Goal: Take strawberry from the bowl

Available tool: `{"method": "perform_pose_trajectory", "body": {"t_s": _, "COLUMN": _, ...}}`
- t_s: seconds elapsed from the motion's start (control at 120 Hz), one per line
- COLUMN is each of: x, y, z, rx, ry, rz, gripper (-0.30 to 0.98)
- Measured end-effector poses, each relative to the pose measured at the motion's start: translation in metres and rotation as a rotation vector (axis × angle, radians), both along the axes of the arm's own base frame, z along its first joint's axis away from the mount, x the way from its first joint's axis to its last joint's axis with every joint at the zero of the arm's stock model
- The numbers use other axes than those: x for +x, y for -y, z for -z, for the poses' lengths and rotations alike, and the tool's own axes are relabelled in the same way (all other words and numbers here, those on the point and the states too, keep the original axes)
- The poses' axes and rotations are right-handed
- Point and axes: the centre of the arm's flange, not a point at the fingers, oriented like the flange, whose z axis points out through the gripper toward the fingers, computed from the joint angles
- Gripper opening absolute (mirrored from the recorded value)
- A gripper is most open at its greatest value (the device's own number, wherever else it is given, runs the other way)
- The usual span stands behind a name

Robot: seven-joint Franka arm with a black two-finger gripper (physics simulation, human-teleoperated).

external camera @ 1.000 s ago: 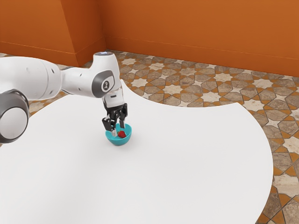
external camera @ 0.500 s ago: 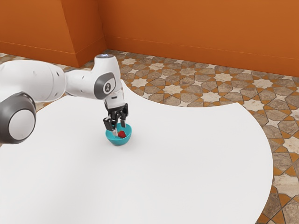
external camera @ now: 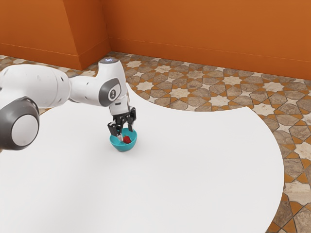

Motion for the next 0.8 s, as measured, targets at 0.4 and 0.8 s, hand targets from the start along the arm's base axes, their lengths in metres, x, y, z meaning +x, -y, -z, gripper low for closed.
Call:
{"method": "perform_pose_trajectory", "body": {"t_s": 0.4, "x": -0.001, "y": -0.002, "z": 0.009, "rx": -0.004, "ry": 0.005, "rz": 0.036, "gripper": 0.38}}
{"method": "perform_pose_trajectory", "body": {"t_s": 0.8, "x": -0.002, "y": -0.008, "z": 0.02, "rx": -0.007, "ry": -0.002, "rz": 0.048, "gripper": 0.35}}
